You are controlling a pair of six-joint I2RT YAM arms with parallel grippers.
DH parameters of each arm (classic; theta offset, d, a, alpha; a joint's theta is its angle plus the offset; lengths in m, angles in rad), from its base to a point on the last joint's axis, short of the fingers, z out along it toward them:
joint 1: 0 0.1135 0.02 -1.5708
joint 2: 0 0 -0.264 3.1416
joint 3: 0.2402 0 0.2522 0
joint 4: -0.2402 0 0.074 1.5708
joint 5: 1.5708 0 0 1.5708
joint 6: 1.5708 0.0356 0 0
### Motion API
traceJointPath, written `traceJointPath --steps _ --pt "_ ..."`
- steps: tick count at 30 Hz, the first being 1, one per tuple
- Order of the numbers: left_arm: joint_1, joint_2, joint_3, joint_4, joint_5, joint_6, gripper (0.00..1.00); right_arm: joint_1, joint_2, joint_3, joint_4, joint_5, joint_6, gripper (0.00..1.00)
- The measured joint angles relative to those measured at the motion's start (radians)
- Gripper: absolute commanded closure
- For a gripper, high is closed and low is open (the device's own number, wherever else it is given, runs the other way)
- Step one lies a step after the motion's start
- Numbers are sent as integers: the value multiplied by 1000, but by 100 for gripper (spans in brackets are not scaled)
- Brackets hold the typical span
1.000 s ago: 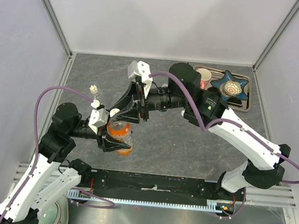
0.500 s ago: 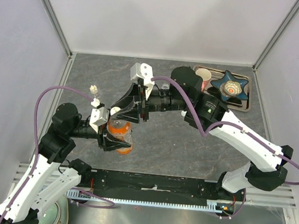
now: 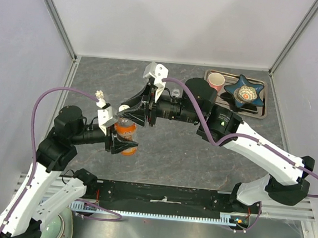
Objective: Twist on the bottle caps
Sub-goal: Screw the bottle cap onto the plastic bottle.
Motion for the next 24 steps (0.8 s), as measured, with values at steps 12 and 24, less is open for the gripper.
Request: traceJointPath --steps 12,24 --pt "4 -7 -22 -23 -114 14 98 115 26 43 -109 428 53 100" --pt "8 -31 -166 10 -263 -10 98 183 131 49 -181 879 253 88"
